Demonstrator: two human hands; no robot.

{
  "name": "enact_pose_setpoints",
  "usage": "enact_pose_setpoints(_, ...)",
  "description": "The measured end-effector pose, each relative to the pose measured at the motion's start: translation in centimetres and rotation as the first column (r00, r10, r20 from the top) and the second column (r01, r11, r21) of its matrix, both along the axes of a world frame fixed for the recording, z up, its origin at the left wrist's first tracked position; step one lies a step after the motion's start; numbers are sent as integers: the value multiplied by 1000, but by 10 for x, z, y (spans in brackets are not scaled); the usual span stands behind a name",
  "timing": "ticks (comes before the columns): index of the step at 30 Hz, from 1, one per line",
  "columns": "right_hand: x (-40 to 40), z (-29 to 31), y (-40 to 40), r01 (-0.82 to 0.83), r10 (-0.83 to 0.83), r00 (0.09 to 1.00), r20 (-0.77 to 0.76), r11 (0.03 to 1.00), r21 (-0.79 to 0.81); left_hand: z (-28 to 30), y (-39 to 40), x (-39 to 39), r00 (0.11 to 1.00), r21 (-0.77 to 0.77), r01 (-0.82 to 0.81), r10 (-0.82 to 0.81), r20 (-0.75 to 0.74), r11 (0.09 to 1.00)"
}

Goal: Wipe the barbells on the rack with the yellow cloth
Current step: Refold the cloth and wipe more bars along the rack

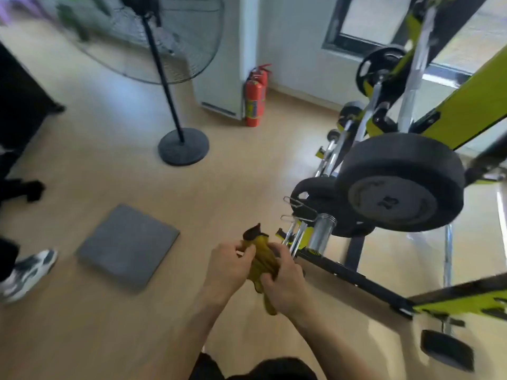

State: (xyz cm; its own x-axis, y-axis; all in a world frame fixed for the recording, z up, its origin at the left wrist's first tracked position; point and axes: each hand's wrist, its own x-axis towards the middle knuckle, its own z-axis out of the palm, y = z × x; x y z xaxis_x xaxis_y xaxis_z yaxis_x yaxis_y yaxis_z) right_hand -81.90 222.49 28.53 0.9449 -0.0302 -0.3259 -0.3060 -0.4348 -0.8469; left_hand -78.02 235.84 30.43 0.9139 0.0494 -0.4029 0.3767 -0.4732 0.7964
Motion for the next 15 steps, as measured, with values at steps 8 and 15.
enact_pose_setpoints(8, 96, 14, 46, 468, -455, 881, -132, 879, 95, 16, 29, 166, 922, 2, 376, -374, 101, 927)
enact_pose_setpoints(15, 206, 1, 29, 450, -388, 879, -277, 866, 216, 15, -13, 319, 819, -208, 570, -568, 74, 795)
